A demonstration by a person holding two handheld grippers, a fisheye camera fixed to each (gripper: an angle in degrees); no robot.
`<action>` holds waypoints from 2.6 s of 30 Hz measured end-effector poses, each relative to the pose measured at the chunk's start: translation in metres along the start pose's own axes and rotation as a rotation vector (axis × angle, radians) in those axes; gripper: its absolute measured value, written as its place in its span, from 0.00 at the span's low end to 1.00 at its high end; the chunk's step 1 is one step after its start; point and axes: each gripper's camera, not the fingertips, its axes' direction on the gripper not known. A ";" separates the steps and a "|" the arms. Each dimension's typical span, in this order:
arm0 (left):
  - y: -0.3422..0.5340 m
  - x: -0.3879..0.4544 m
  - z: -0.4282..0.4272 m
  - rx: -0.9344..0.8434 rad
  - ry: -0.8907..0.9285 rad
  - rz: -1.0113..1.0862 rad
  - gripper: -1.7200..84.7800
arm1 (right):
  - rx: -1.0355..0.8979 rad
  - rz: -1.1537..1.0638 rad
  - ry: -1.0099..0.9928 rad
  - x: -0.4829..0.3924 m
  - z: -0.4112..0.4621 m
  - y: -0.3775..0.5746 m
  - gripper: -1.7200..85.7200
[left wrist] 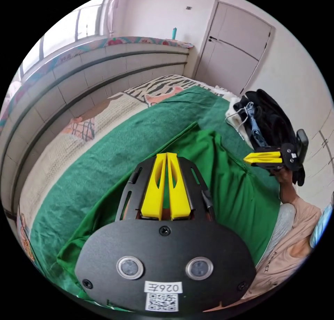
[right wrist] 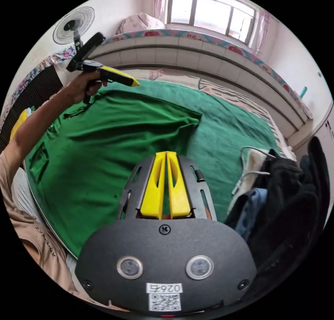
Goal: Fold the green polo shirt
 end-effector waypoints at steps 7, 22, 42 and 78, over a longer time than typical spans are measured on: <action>0.042 -0.108 0.018 -0.150 -0.257 -0.138 0.01 | -0.186 0.012 -0.011 0.045 0.002 -0.004 0.01; 0.291 -0.006 -0.512 0.738 -0.160 0.122 0.01 | 1.128 0.146 0.667 -0.063 -0.429 0.138 0.01; 0.707 0.014 -0.625 0.983 -0.062 -0.162 0.01 | 0.503 -0.018 0.333 -0.148 -0.527 0.086 0.01; 0.141 0.193 -0.127 0.157 0.152 -0.191 0.16 | -0.075 0.498 -0.179 0.188 -0.218 0.118 0.13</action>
